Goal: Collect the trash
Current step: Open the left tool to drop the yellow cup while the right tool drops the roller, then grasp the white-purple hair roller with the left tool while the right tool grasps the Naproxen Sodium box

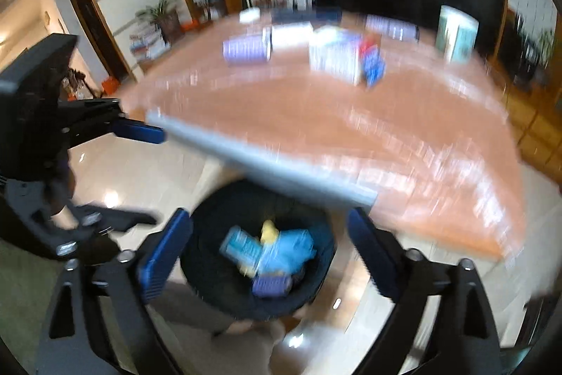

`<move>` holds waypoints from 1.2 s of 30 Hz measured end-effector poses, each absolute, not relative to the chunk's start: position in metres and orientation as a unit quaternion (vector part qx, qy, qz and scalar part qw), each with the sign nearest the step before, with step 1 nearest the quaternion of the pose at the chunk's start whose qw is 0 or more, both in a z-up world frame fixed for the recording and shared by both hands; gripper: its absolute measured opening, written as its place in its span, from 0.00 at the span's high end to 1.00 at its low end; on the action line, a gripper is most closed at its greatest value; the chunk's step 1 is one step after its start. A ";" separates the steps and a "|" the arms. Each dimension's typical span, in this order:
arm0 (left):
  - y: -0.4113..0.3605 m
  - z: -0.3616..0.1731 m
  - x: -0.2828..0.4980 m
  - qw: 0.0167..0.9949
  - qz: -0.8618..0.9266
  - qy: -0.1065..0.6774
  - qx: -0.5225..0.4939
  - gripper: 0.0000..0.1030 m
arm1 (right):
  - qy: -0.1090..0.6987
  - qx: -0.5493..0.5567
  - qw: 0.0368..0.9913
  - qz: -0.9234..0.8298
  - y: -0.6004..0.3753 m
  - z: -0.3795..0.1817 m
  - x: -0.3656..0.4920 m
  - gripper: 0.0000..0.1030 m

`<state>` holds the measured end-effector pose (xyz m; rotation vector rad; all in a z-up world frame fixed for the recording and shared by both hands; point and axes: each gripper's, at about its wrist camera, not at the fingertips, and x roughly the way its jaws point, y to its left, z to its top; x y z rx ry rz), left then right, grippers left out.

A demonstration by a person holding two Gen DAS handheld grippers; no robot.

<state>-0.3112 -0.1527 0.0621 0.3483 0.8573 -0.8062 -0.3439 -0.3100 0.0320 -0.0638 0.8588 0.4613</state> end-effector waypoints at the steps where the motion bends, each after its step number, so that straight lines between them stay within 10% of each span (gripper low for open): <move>1: -0.150 0.071 -0.306 0.829 -0.370 0.386 0.161 0.02 | 0.395 -0.033 0.893 0.212 -0.312 0.039 -0.336 0.04; 36: -0.114 0.000 -0.064 0.828 -0.254 0.467 0.176 0.02 | 0.461 -0.042 0.860 0.215 -0.298 -0.019 -0.092 0.04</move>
